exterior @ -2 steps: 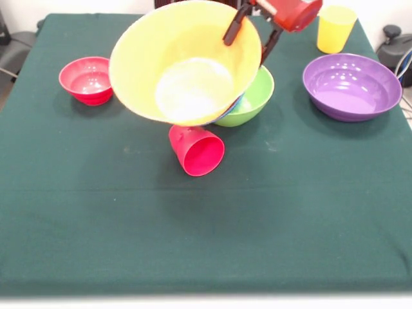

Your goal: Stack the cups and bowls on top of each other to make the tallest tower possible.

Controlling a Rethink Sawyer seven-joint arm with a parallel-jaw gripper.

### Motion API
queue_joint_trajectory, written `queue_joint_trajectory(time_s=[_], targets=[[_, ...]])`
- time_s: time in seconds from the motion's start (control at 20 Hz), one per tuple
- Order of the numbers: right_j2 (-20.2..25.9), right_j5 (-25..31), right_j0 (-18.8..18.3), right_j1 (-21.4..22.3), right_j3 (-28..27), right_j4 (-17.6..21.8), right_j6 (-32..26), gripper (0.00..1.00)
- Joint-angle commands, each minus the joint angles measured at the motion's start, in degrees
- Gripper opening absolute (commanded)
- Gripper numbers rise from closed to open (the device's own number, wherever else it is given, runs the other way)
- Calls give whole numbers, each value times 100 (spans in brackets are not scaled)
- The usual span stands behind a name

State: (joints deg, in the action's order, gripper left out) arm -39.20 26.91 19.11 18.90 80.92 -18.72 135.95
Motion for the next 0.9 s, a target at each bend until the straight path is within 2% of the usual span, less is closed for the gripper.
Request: queue_joint_trajectory(time_s=[0.05,0.2,0.9], targets=[[799,-178,17,-393,618,501,287,0],[828,-377,10,-384,672,450,350,0],[774,-313,-48,-459,529,412,430,0]])
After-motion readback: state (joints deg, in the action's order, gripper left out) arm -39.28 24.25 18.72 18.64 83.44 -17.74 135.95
